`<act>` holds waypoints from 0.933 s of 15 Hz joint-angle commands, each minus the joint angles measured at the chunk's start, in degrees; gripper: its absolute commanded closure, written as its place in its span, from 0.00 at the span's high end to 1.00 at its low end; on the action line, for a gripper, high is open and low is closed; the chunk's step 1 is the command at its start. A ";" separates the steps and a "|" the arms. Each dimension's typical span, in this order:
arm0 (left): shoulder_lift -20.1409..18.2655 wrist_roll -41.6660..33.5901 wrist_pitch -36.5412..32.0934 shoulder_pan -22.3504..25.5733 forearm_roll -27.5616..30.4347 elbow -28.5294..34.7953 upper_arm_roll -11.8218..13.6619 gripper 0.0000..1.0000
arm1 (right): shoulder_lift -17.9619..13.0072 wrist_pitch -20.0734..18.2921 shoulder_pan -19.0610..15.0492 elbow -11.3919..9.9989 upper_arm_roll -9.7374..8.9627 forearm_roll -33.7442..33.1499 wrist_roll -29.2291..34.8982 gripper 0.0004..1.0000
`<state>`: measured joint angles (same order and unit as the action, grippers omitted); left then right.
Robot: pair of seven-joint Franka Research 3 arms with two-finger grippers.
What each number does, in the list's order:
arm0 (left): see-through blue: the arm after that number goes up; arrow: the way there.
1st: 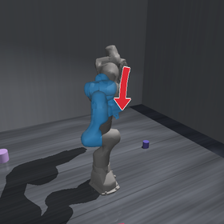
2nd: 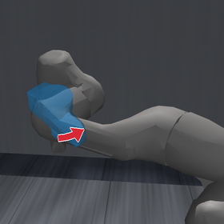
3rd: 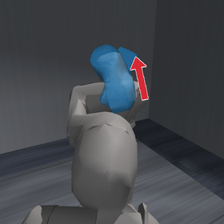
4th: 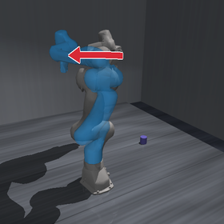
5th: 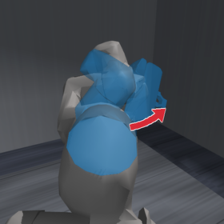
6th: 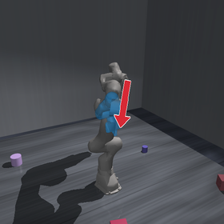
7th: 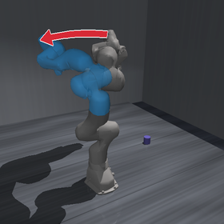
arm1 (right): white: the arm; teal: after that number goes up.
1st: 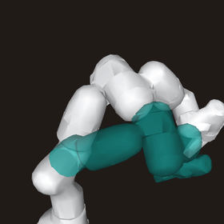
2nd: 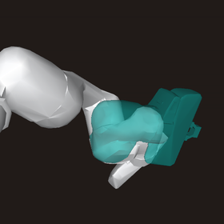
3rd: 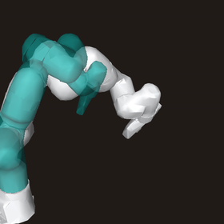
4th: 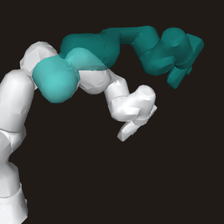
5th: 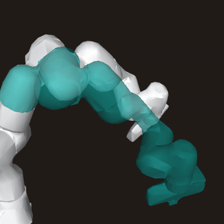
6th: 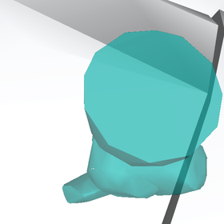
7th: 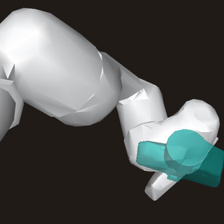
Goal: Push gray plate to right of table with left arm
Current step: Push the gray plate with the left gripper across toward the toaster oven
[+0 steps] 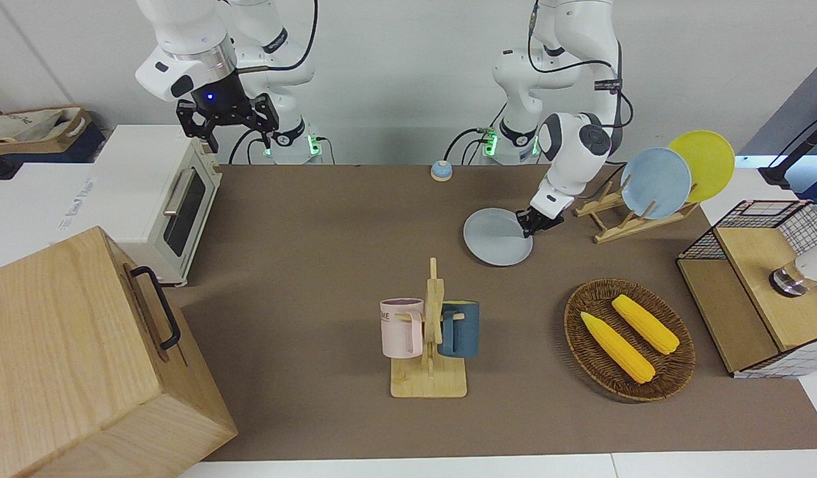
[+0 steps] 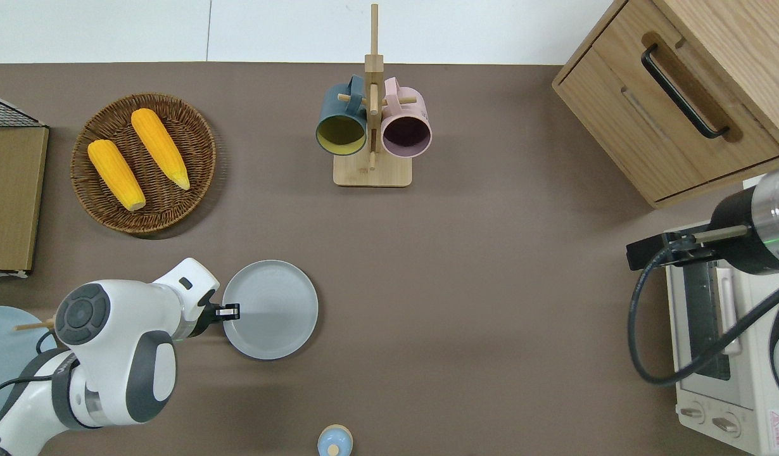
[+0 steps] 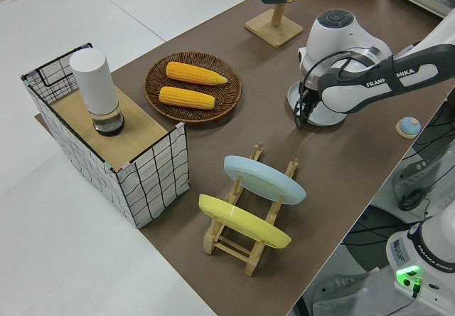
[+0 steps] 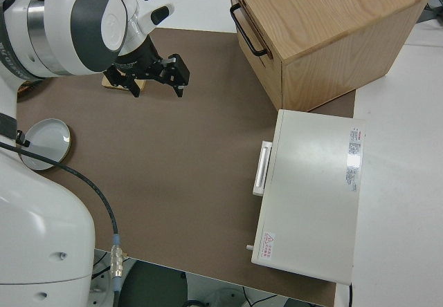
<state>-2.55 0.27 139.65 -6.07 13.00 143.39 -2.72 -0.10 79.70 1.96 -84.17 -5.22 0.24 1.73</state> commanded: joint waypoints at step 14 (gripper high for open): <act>18.88 41.02 4.14 -32.50 1.42 -20.67 -0.45 0.00 | -0.43 -0.69 -0.64 -0.03 -0.32 0.46 -0.15 0.98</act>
<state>11.15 37.45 143.30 -34.91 14.80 127.04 -3.84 -0.10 79.70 1.96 -84.17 -5.22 0.24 1.73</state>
